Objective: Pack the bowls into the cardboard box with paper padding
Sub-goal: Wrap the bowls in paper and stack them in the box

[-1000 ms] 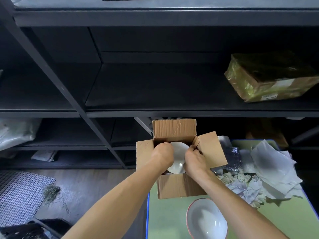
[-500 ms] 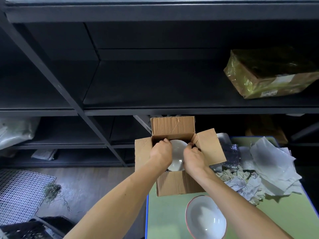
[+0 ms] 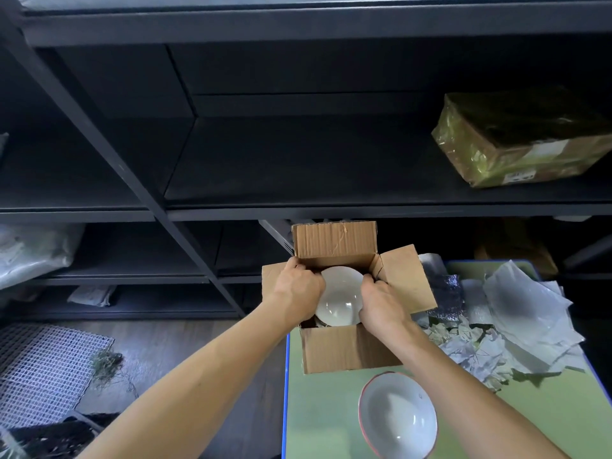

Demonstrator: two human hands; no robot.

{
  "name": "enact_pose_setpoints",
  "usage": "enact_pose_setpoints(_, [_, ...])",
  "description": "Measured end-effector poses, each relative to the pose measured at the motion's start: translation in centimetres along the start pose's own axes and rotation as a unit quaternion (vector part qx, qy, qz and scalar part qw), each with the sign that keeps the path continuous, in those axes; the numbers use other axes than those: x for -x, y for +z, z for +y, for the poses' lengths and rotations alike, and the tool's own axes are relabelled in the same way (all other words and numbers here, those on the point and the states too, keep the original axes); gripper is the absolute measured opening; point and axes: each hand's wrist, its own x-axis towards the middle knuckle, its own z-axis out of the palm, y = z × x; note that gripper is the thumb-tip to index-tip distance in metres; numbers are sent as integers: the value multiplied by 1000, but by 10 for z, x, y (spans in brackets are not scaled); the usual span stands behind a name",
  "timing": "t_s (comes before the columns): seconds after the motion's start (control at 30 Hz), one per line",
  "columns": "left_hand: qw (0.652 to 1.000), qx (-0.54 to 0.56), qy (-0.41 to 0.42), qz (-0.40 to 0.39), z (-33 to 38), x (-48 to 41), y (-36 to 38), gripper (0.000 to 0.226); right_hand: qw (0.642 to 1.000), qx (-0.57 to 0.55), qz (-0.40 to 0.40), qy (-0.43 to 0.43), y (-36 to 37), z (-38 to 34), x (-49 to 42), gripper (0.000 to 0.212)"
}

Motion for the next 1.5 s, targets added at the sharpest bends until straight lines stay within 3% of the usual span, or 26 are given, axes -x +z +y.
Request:
enact_pose_setpoints(0.27, [988,111,-45,99,4,5,23,22,1000,-7,25,2,4,-2,6,60])
enact_pose_setpoints(0.53, [985,129,-49,106,5,5,20,23,1000,13,0,9,1,-3,0,65])
enact_pose_setpoints(0.73, [992,77,-35,96,7,14,16,26,1000,23,13,-1,1,-1,6,58])
enact_pose_setpoints(0.97, [992,61,-49,97,15,27,3,36,996,-20,66,-61,-3,8,23,31])
enact_pose_setpoints(1.3, [955,223,-48,191,52,57,-15,32,971,-88,109,-192,-8,64,59,48])
enact_pose_setpoints(1.5, [930,281,-36,234,109,76,-25,29,956,-129,140,-223,-6,100,83,39])
